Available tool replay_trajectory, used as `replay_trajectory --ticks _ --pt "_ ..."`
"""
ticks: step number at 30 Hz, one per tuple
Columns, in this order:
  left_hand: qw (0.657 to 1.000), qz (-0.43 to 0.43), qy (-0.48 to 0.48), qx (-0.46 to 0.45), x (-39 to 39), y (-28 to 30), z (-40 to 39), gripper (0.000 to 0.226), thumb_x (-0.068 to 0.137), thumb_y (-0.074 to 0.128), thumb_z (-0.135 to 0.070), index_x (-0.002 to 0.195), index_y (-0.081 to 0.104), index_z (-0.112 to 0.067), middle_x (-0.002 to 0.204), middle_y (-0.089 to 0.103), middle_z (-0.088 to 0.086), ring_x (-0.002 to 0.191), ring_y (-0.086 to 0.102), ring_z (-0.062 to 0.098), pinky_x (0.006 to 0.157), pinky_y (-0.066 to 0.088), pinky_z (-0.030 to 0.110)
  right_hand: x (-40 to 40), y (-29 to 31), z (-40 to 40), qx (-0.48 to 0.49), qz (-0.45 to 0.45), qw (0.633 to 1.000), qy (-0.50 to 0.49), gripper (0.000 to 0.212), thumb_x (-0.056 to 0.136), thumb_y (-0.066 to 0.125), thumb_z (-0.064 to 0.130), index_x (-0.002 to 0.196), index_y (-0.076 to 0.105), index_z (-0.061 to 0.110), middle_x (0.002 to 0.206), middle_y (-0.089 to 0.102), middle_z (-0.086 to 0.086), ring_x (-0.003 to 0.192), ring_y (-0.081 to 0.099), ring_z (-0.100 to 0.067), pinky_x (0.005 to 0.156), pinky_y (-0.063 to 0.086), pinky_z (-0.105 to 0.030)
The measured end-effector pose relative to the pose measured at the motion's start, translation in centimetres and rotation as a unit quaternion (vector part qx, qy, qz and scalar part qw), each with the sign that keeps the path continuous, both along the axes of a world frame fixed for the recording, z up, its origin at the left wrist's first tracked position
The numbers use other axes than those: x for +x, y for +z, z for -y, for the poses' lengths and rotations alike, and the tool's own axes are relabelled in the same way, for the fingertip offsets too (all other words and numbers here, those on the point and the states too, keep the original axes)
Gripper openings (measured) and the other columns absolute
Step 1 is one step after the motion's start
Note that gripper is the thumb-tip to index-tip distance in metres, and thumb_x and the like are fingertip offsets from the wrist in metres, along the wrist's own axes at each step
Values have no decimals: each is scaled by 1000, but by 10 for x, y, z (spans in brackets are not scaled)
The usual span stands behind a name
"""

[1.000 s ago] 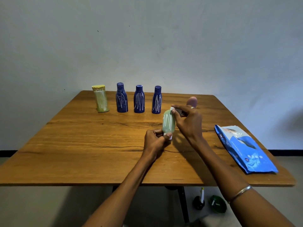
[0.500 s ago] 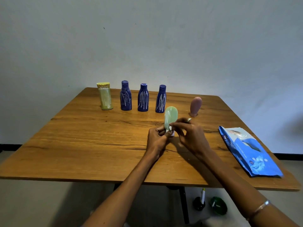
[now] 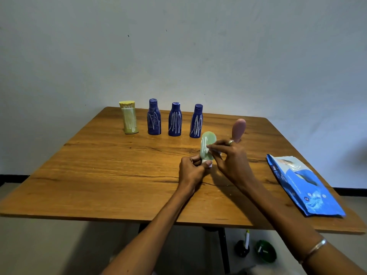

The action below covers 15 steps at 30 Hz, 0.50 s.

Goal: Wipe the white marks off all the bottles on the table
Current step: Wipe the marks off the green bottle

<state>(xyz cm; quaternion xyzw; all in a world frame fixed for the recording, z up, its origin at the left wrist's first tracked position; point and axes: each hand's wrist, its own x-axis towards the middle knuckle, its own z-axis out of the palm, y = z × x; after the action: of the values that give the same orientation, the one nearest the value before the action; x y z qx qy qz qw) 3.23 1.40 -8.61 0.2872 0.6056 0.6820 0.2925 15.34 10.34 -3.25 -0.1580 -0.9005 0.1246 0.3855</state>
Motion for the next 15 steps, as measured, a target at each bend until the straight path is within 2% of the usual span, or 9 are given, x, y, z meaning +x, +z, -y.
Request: replay_trajectory --ticks 4,7,12,15 --pt "999 -42 4 -16 0 -3 -2 34 84 77 -9 118 74 -10 106 79 5 100 76 23 86 61 56 12 -10 2 -4 50 998 28 32 84 79 7 115 77 14 115 70 -6 99 68 -14 87 47 -11" --pt "999 -51 -1 -11 1 -2 -1 39 82 78 -16 120 72 -10 109 78 5 103 75 23 87 61 54 12 -2 -7 22 65 997 29 33 86 77 8 119 75 14 118 68 -9 102 68 -17 87 52 -19" --pt "998 -60 9 -8 7 4 1 37 86 78 -7 122 71 -6 107 78 6 98 75 20 80 64 45 -6 27 -19 17 -56 998 -26 26 89 77 8 114 75 7 111 72 -12 96 69 -17 83 59 -26" --pt "997 -69 22 -19 5 3 1 39 84 79 -10 122 71 -7 107 78 4 97 75 17 80 64 46 -14 28 -15 -4 -68 997 -46 27 90 77 11 116 75 7 113 72 -12 99 69 -17 85 60 -29"
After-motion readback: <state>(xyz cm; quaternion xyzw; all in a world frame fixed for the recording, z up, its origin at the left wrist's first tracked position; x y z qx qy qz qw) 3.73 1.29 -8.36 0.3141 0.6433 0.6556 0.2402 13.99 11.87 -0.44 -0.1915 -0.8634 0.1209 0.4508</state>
